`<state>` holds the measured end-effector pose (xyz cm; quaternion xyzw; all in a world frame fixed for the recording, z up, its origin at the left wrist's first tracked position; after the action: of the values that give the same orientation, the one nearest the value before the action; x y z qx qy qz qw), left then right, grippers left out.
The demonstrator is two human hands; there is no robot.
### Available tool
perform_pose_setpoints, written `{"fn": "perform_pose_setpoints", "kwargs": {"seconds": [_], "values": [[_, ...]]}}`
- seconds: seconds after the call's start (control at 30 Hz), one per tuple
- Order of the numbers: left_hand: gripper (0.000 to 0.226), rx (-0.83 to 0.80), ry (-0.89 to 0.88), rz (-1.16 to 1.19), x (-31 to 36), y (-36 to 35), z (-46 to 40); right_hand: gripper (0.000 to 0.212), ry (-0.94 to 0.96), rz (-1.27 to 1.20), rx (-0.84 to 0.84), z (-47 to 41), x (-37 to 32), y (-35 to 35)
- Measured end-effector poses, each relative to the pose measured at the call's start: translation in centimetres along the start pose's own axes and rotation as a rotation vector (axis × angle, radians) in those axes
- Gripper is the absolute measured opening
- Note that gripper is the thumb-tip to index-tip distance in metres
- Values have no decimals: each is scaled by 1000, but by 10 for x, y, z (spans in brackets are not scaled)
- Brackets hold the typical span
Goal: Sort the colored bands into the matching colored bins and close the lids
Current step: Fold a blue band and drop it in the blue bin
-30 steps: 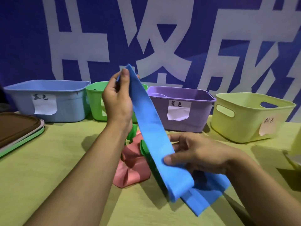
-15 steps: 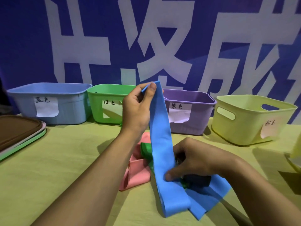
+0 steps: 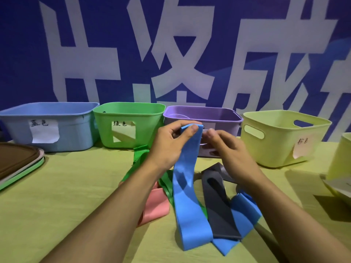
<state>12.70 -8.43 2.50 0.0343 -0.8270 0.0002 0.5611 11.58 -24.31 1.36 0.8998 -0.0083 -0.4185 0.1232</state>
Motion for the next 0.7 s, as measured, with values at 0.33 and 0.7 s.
{"fn": "perform_pose_setpoints", "kwargs": {"seconds": [0.33, 0.7], "values": [[18, -148, 71, -13, -2, -16, 7, 18, 38, -134, 146, 1, -2, 4], [15, -110, 71, -5, -3, -7, 6, 14, 98, -144, 146, 0, -1, 4]]}}
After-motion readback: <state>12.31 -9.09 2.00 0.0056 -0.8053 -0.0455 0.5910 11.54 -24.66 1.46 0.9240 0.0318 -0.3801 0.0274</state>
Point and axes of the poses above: each hand's wrist, its own z-axis away from the middle knuckle, its own y-axis out of the back of the hand, x = y × z, the point moved 7 cm from there along -z, towards the middle knuckle, and after that the axes turned 14 degrees about y, right-handed, at the moved point
